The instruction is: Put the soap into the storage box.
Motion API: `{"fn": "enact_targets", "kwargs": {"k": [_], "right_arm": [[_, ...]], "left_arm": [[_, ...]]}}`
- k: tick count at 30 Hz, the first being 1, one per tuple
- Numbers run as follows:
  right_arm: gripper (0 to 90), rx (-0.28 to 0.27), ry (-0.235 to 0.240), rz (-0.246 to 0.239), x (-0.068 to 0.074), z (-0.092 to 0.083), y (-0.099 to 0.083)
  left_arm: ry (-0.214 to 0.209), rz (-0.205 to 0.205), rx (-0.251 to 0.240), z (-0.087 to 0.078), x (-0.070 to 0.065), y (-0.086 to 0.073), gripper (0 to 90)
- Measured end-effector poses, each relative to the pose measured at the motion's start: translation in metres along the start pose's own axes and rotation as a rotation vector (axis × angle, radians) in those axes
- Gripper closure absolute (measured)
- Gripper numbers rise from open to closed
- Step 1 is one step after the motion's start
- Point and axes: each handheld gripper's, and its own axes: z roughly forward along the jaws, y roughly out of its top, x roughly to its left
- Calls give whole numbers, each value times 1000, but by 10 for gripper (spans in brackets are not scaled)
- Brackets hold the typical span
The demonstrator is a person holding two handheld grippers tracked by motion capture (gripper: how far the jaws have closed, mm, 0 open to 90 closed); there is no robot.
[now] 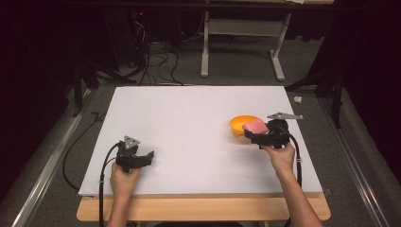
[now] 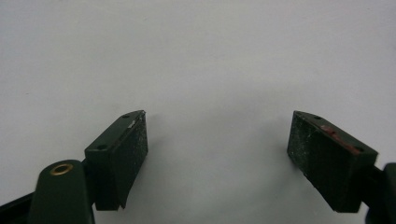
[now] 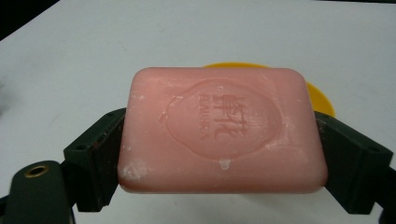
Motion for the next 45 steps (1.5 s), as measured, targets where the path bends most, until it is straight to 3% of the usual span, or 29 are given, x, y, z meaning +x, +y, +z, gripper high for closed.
{"fn": "enact_targets", "kwargs": {"k": [3, 29, 45], "right_arm": [[136, 3, 0, 17, -1, 2, 3], [136, 67, -59, 20, -3, 22, 27], [135, 125, -97, 23, -4, 45, 35]], "left_arm": [[1, -1, -1, 0, 0, 0, 207], [-2, -4, -1, 0, 0, 0, 207], [0, -2, -3, 0, 0, 0, 208]]}}
